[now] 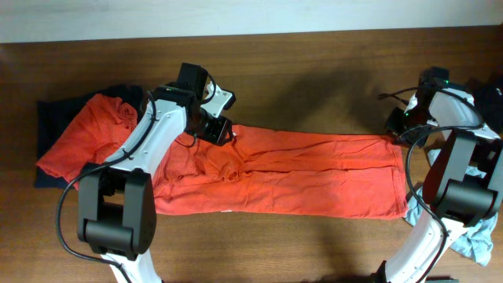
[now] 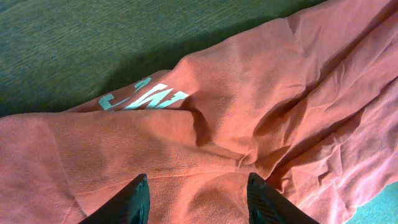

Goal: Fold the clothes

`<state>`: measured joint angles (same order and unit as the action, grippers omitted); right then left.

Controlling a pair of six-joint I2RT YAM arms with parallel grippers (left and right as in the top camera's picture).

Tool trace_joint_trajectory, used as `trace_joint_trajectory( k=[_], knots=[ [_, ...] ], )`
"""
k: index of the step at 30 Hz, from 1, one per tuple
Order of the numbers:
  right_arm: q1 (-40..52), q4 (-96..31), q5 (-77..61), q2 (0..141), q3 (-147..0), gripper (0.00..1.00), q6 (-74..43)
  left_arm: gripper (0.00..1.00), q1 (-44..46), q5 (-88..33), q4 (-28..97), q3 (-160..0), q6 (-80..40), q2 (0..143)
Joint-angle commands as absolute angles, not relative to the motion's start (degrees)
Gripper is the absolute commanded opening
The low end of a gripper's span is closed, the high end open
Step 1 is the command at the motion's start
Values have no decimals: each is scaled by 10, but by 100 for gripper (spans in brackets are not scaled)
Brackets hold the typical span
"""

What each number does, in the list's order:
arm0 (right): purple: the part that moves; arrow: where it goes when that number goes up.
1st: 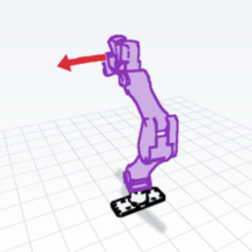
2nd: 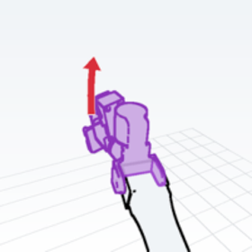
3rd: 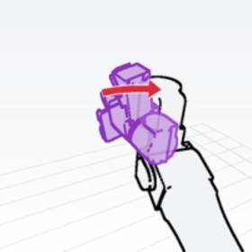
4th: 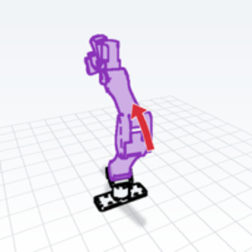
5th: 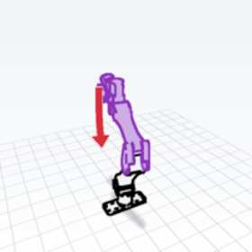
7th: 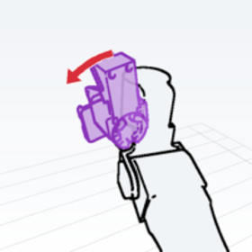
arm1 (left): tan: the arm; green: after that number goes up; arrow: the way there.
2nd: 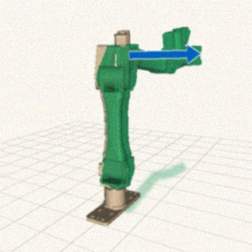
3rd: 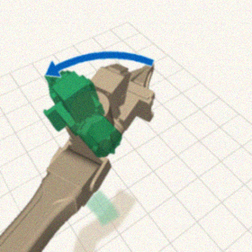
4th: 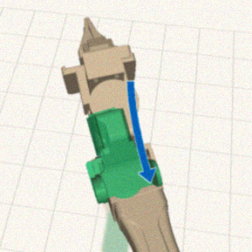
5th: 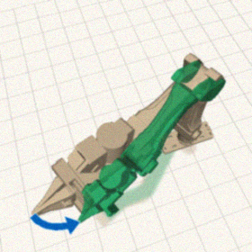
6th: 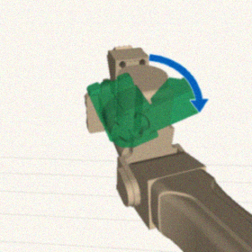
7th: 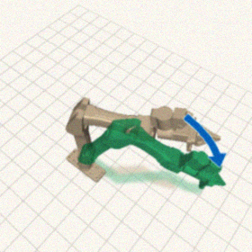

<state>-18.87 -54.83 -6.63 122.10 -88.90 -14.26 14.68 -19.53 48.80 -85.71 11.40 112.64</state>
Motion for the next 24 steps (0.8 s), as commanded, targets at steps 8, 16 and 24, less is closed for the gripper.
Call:
trace_joint_trajectory(
  k=[8, 16, 24],
  knots=[
    [-188, -576, -54, 1214, -885, 4, -140, 50, 148, -197, 488, -855, 126, 1129],
    [-188, -619, -19, 1152, -884, 4, -99, 50, 147, -197, 488, -855, 126, 1129],
    [-188, -670, 8, 1147, -883, 4, -77, 50, 147, -197, 488, -855, 126, 1129]
  ],
)
